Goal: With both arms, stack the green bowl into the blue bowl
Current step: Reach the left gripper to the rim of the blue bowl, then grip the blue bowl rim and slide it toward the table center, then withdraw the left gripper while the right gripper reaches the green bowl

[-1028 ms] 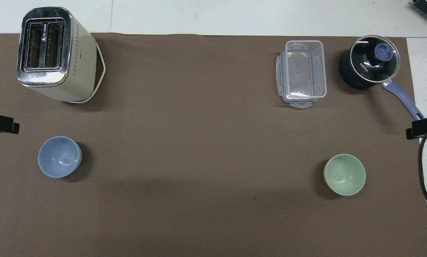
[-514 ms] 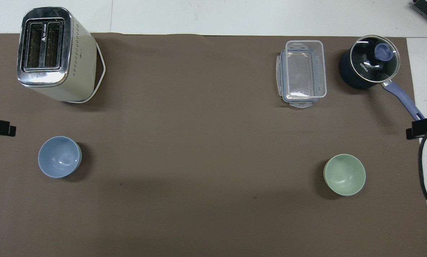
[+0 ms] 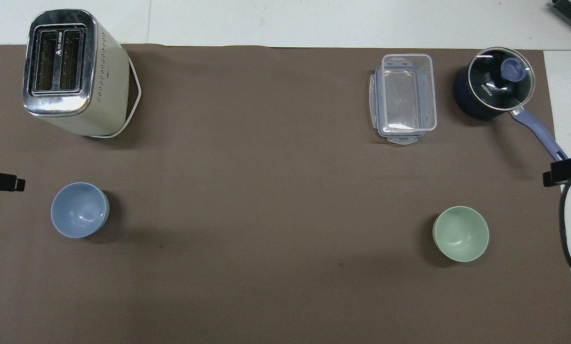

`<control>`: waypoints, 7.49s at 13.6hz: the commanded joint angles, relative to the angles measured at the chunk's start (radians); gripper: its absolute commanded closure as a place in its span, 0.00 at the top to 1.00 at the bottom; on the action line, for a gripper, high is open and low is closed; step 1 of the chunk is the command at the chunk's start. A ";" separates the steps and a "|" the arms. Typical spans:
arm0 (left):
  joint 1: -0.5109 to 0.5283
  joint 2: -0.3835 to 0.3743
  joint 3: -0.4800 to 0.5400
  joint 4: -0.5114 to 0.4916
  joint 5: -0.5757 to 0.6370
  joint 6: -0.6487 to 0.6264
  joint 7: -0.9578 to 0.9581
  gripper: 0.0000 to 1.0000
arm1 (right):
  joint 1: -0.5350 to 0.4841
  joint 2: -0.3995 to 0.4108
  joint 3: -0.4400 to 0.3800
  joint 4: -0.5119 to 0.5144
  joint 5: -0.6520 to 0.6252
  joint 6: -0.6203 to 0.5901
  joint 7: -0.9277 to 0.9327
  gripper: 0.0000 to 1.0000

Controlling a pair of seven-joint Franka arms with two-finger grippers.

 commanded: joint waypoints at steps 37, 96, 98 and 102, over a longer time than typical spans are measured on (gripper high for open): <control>0.147 0.176 -0.010 -0.325 -0.275 0.304 0.387 0.00 | -0.007 -0.021 -0.001 -0.023 0.008 0.001 -0.020 1.00; -0.138 0.090 -0.010 0.387 0.022 -0.183 -0.210 1.00 | -0.170 -0.027 -0.004 -0.903 0.089 0.914 -0.460 0.00; -0.135 0.089 -0.010 0.393 0.024 -0.203 -0.178 1.00 | -0.170 -0.053 -0.002 -0.841 0.092 0.823 -0.463 0.00; -0.133 0.077 -0.010 0.386 0.037 -0.220 -0.153 1.00 | -0.144 -0.111 0.021 -0.739 0.132 0.688 -0.452 0.00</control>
